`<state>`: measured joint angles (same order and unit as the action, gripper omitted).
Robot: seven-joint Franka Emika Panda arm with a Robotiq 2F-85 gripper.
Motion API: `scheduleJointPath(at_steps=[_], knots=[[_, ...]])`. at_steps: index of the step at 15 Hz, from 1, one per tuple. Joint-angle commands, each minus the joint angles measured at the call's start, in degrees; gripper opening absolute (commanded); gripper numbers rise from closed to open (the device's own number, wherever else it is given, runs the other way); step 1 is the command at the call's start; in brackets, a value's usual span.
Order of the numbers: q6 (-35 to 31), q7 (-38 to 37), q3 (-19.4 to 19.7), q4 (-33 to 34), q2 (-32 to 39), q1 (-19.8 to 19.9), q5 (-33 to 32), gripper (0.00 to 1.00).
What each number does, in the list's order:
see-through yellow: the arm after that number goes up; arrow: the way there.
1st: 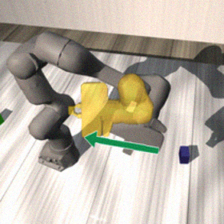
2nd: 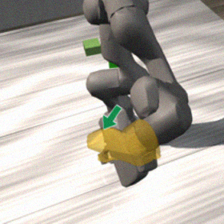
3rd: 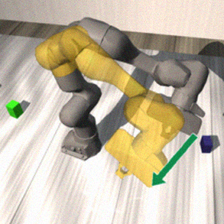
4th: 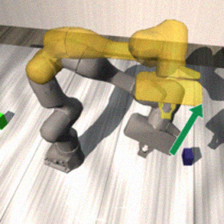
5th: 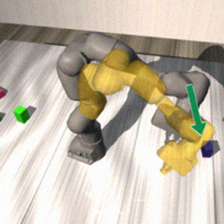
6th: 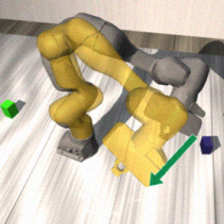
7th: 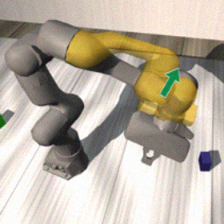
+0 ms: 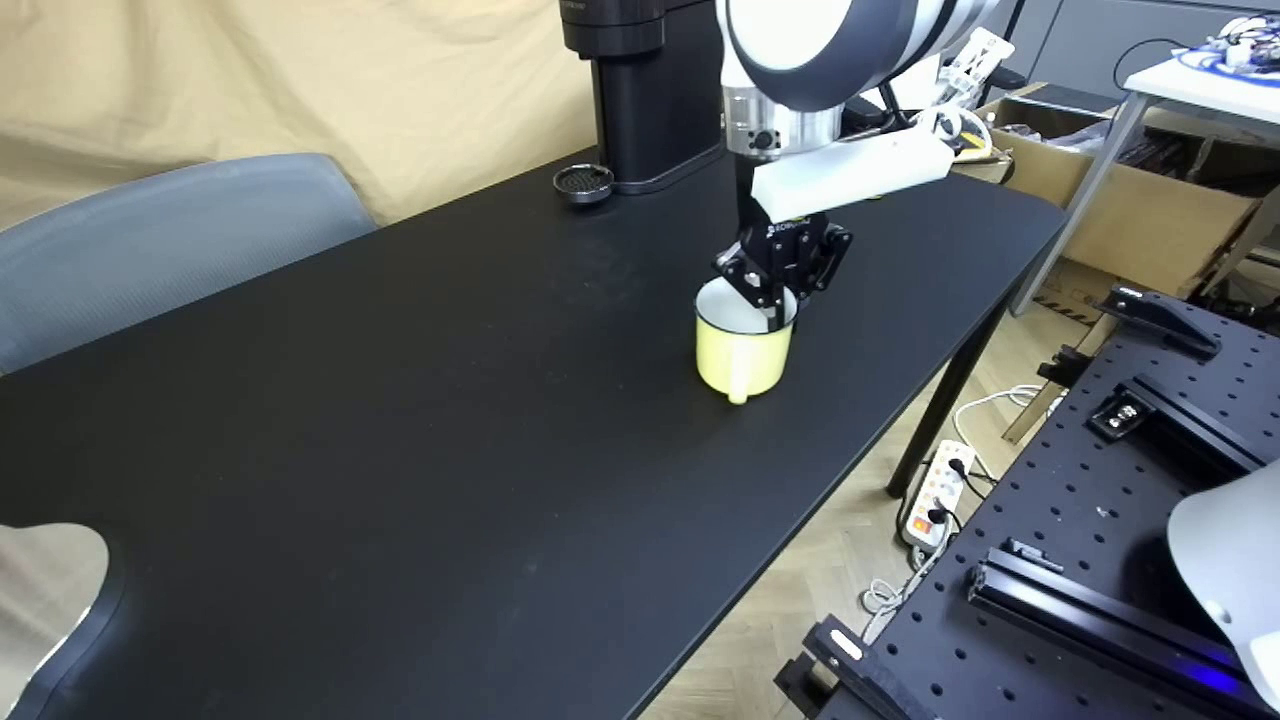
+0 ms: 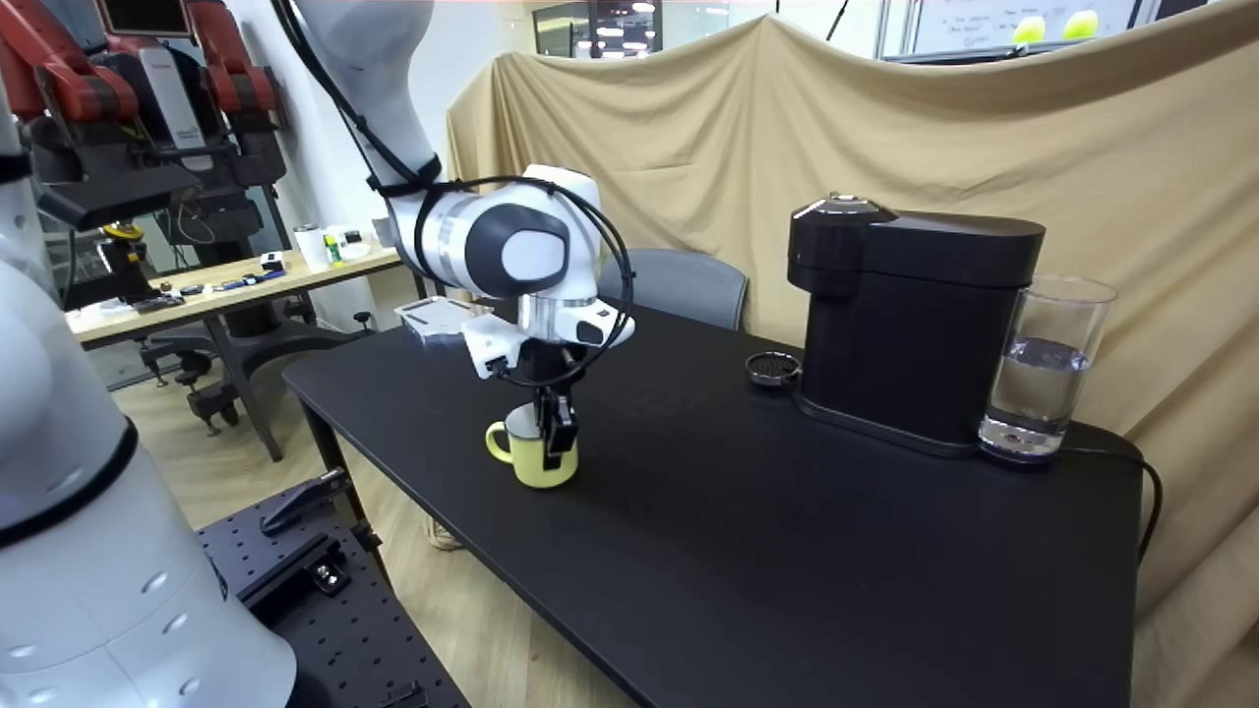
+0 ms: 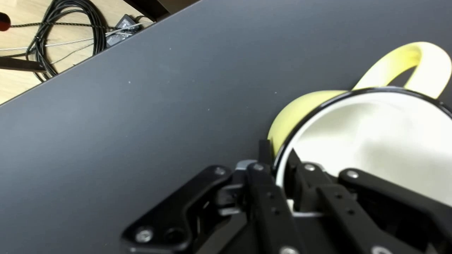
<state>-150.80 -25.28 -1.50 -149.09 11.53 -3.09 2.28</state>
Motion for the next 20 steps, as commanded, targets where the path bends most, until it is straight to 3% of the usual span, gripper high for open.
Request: scheduleJointPath(at_steps=[1,7,13,16,20], knots=[[2.7,-1.2,1.2,2.1,-1.2,-1.6,-0.9,0.03],[12.0,-1.1,1.7,14.7,1.1,-2.1,-3.1,0.03],[22.1,-1.5,1.5,30.0,9.4,-2.9,-3.6,0.03],[23.9,-2.4,2.0,34.2,13.5,-4.5,-5.2,0.03],[20.9,-2.5,2.4,36.0,16.8,-6.2,-5.3,0.03]])
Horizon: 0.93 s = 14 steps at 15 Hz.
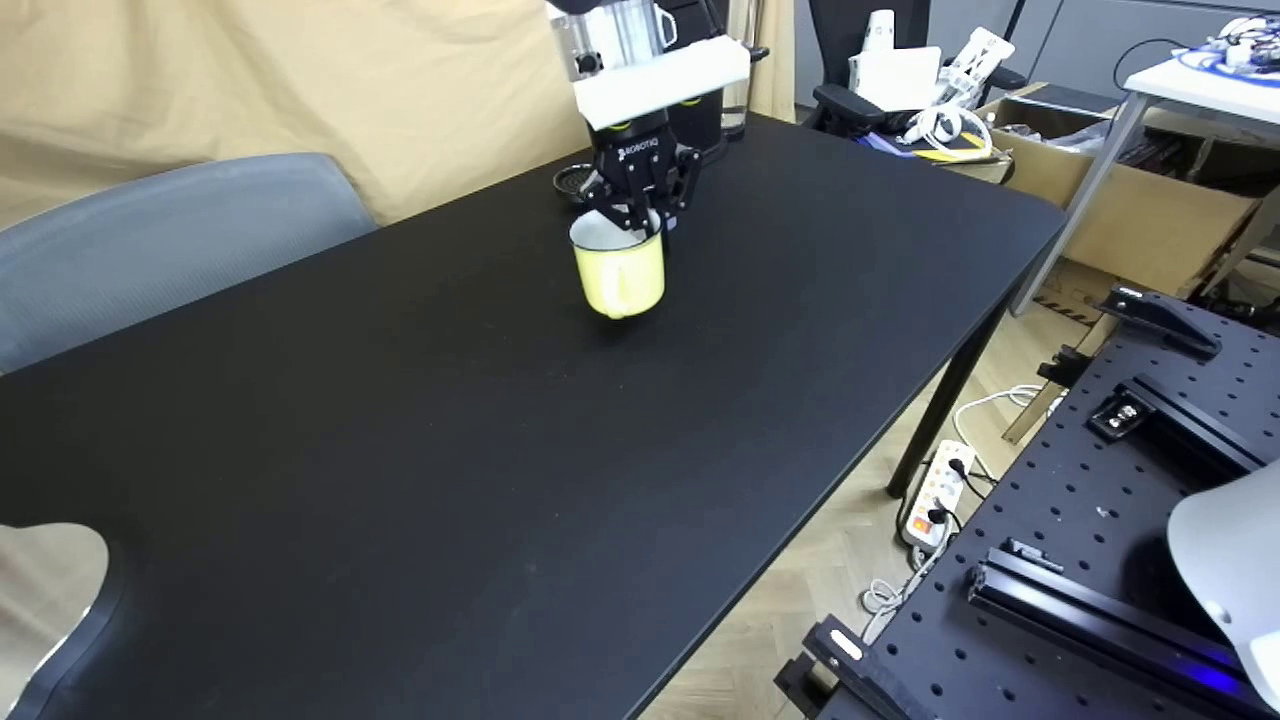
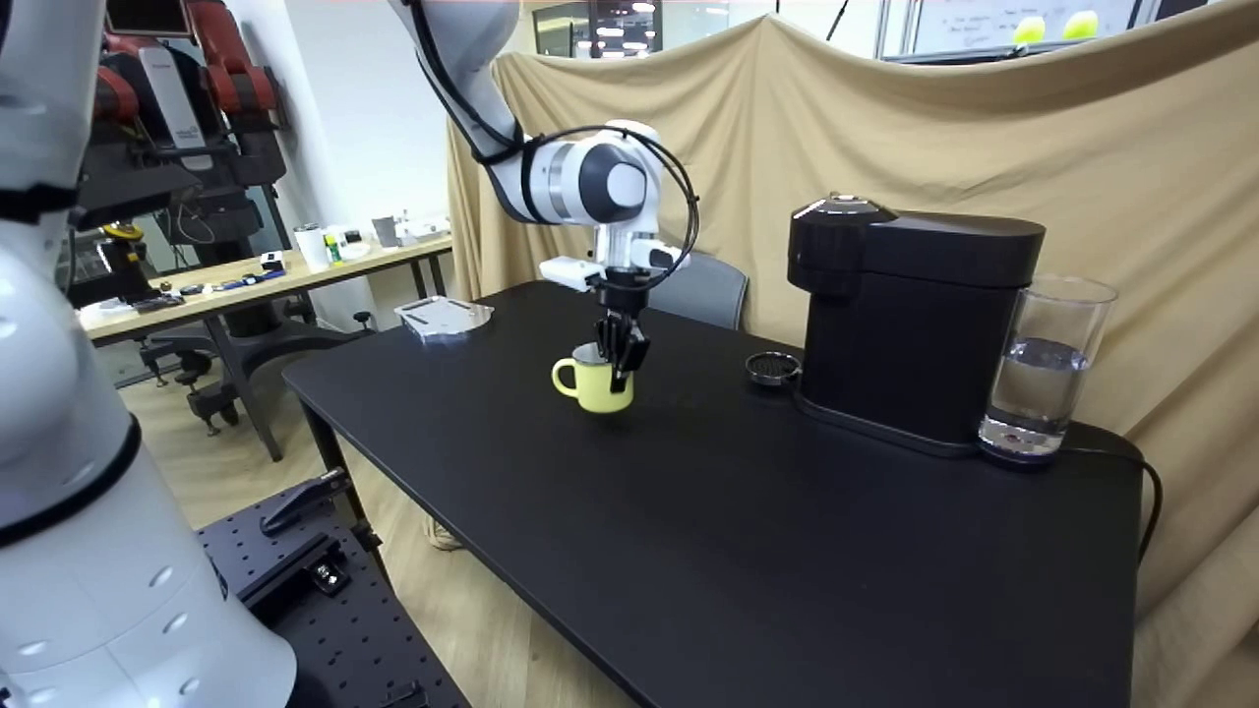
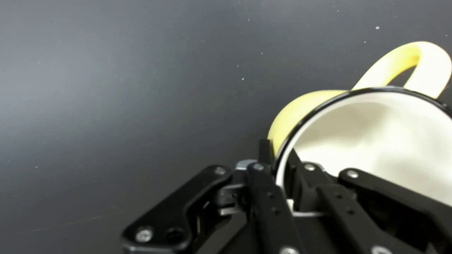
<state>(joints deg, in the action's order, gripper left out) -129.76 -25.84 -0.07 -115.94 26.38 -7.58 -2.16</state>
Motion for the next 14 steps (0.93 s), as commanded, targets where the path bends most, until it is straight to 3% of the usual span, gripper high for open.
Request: scheduleJointPath(at_steps=[1,5,6,8,14], knots=[[-1.0,-1.9,1.1,2.9,2.5,-2.0,-0.8,0.03],[-2.2,-0.8,1.0,3.0,3.7,-2.2,0.5,0.03],[-2.1,-0.8,1.1,3.0,3.9,-2.3,0.5,0.35],[-1.9,-0.7,1.2,2.9,3.9,-2.3,0.5,0.41],[-0.7,-0.6,1.2,1.8,1.9,-2.4,0.4,0.81]])
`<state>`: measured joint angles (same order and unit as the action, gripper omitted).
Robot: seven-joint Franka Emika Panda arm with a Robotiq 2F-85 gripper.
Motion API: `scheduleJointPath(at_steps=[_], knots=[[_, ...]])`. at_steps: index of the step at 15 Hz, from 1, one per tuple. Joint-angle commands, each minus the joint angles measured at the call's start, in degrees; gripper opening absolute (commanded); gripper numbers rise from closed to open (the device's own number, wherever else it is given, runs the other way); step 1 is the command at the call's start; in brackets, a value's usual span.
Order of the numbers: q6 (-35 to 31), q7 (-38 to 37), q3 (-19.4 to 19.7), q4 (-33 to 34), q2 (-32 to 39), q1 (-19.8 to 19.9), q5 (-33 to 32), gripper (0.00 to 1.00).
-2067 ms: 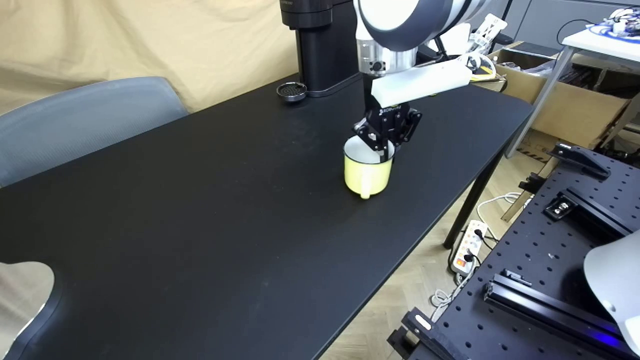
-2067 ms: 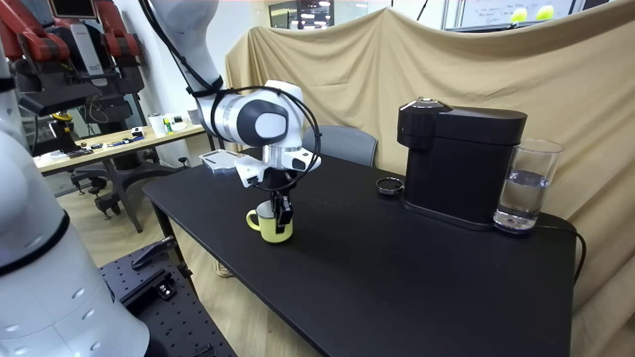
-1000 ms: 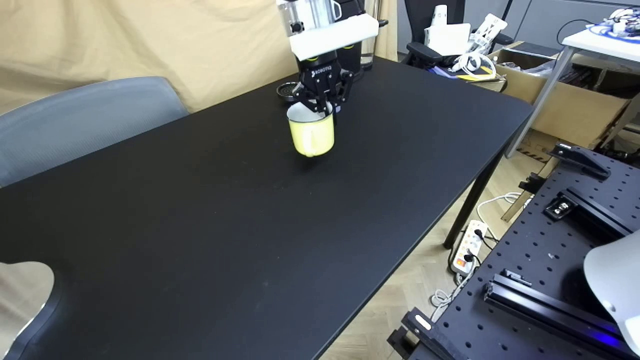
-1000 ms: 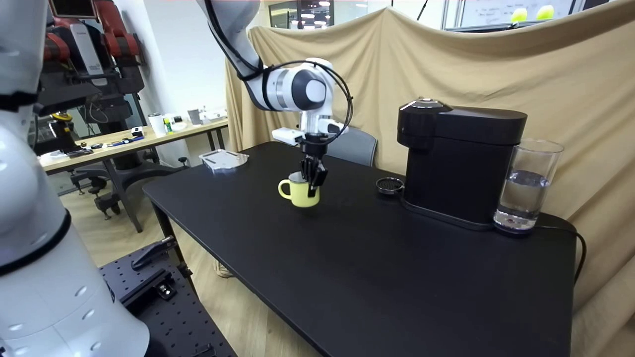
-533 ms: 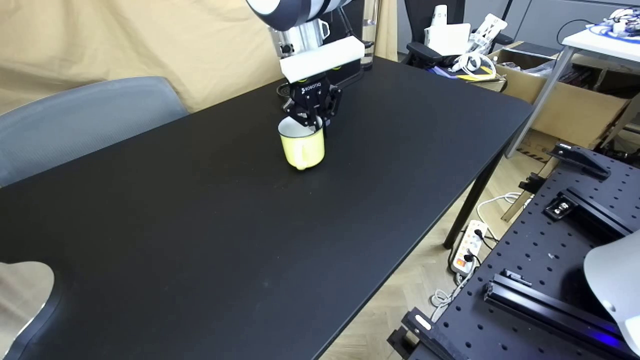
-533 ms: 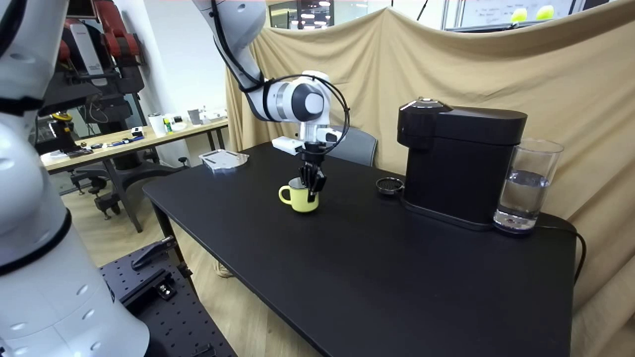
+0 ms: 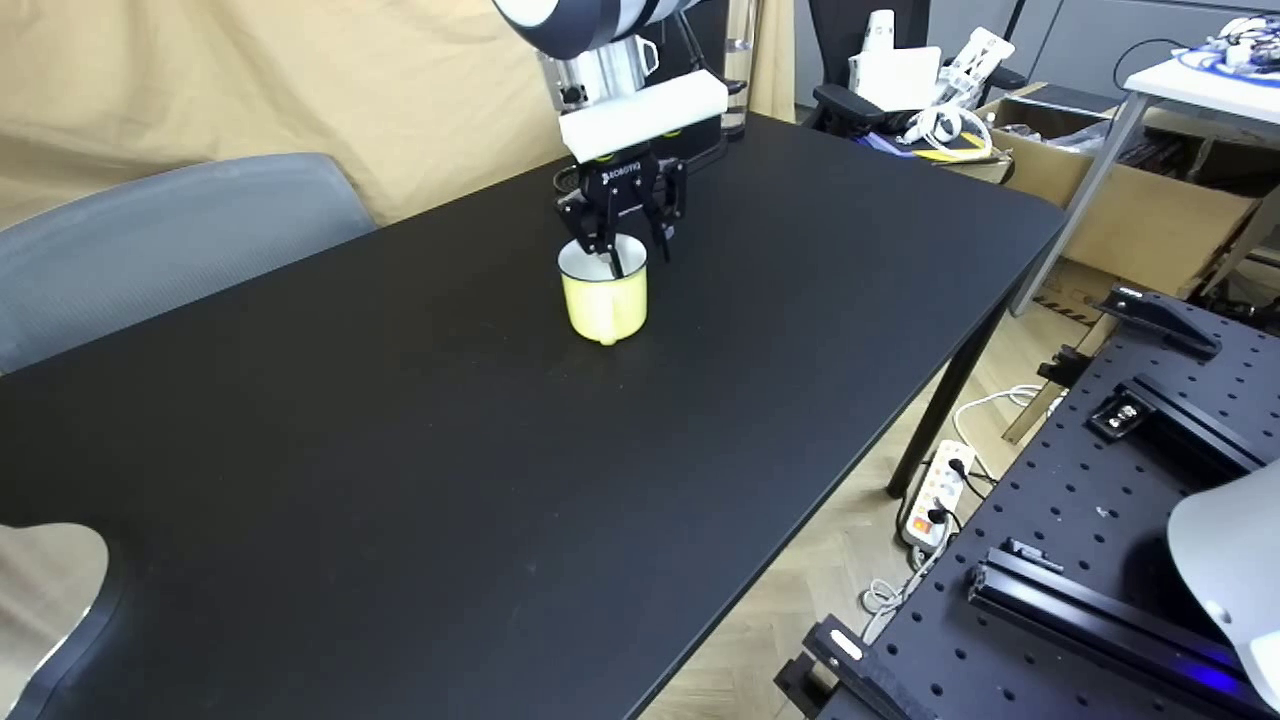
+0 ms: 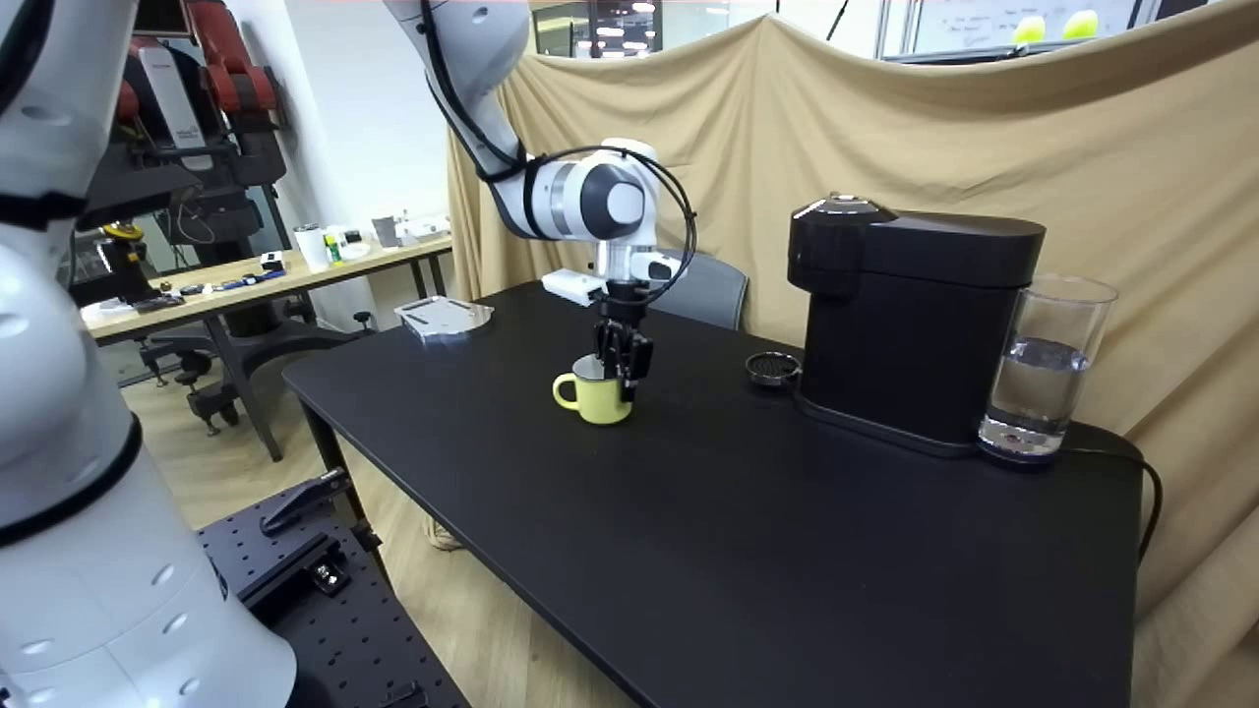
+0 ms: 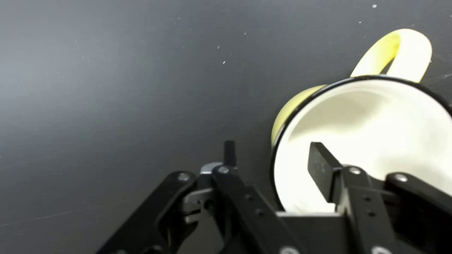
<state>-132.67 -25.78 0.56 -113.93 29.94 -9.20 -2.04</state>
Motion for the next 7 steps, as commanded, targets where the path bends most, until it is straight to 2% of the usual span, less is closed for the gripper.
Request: scheduleJointPath(at_steps=[1,3,7], knots=[[3.0,-0.3,0.2,-0.5,-2.3,-0.6,0.8,0.89],[4.2,-0.2,0.1,-1.8,-4.3,-0.9,0.4,0.99],[8.2,-0.3,-0.2,-4.8,-9.7,-1.5,-0.4,1.00]])
